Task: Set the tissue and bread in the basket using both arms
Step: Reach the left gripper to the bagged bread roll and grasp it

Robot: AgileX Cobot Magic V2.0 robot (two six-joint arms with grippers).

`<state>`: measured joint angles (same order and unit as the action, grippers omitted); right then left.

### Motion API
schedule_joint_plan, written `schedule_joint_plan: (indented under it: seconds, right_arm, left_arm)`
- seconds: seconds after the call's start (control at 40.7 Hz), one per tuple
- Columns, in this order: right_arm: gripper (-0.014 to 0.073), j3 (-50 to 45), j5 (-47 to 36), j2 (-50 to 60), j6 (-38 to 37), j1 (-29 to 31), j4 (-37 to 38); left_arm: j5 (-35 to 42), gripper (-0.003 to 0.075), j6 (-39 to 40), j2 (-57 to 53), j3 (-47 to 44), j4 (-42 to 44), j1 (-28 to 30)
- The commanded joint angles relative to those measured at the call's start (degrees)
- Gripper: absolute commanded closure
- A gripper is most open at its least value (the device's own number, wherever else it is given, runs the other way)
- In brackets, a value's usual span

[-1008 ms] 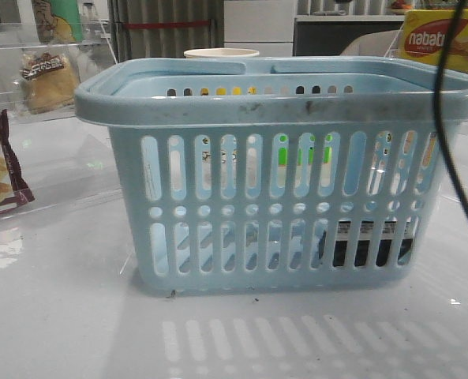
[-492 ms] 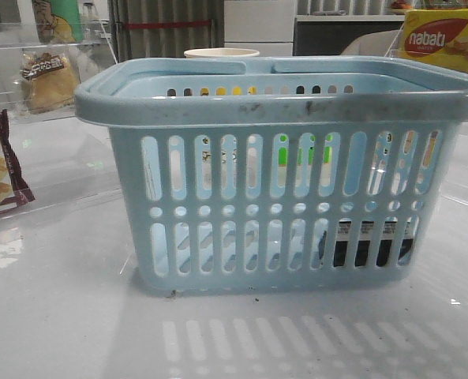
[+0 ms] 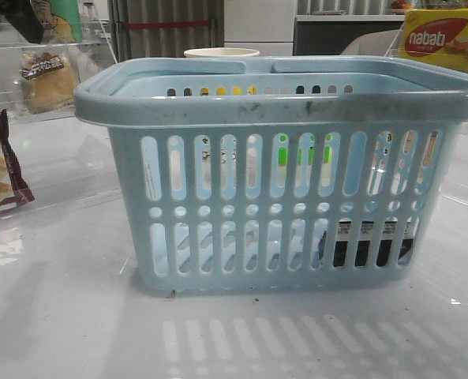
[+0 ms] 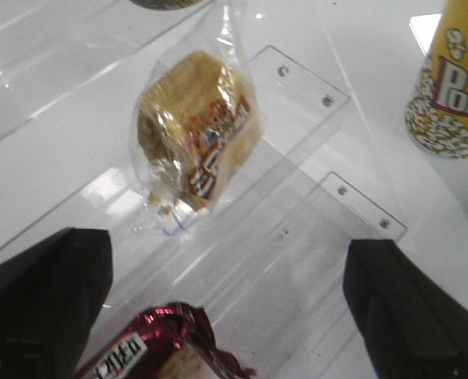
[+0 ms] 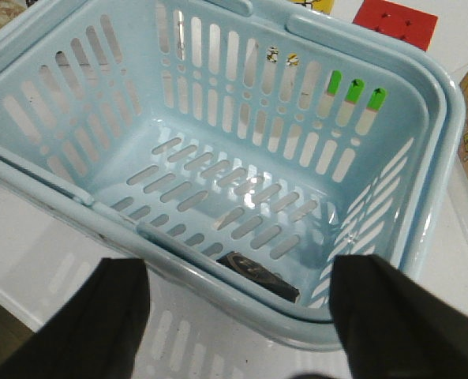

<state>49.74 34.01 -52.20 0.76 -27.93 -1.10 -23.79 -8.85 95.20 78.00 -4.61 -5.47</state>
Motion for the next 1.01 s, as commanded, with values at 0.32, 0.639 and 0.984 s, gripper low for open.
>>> schedule_joint_plan:
  seconds: [0.32,0.639,0.984]
  right_arm:
    - [0.0012,1.5,-3.9,0.4,0.6,-0.1,0.2]
    - [0.0012,1.5,-3.9,0.4,0.6,-0.1,0.2]
    - [0.0012,1.5,-3.9,0.4,0.6,-0.1,0.2]
  left_arm:
    - [15.6,0.0089,0.1,12.3,11.2,-0.1,1.2]
    - [18.1,0.0371,0.1,14.2,11.2,-0.3,1.2]
    - [14.0,0.0629,0.1,10.3,11.2,-0.3,0.8]
